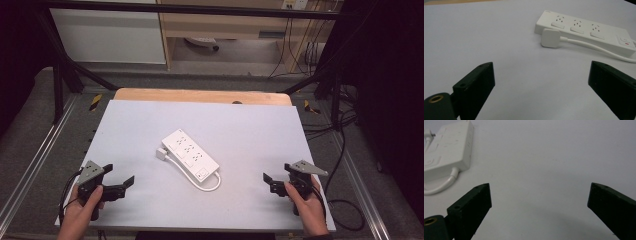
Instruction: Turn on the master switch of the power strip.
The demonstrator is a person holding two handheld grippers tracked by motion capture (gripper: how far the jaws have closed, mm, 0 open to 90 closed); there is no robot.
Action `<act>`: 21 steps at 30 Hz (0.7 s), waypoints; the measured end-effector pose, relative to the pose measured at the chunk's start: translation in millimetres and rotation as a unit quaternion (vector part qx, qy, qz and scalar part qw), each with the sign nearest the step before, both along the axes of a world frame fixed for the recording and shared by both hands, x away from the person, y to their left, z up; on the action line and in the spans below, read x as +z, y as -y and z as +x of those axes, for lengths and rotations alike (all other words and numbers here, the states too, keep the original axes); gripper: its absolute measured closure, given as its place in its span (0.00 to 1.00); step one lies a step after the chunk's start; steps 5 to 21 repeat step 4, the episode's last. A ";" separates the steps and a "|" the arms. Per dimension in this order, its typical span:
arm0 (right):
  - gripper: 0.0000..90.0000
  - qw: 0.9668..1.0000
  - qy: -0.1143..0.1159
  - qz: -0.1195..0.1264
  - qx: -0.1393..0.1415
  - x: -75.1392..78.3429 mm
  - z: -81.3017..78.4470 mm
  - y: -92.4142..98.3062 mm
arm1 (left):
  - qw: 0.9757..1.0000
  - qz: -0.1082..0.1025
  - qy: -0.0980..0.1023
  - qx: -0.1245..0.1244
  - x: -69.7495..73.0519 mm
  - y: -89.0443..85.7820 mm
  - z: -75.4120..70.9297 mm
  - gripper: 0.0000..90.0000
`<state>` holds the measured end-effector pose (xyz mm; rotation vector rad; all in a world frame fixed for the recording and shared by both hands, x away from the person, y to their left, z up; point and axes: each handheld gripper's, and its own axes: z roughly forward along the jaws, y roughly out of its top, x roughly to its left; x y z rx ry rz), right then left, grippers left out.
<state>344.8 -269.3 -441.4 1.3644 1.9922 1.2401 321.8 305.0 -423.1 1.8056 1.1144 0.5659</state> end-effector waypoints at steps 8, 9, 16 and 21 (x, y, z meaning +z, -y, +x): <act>0.06 0.999 -0.023 -0.034 0.016 -8.8 3.1 -7.7 | 1.000 0.000 0.000 0.000 0.0 0.1 0.1 0.08; 0.06 0.999 -0.023 -0.034 0.016 -8.8 3.1 -7.7 | 1.000 0.000 0.000 0.000 0.0 0.1 0.1 0.08; 0.06 0.999 -0.023 -0.034 0.016 -8.8 3.1 -7.7 | 1.000 0.000 0.000 0.000 0.0 0.1 0.1 0.08; 0.06 0.999 -0.023 -0.034 0.016 -8.8 3.1 -7.7 | 1.000 0.000 0.000 0.000 0.0 0.1 0.1 0.08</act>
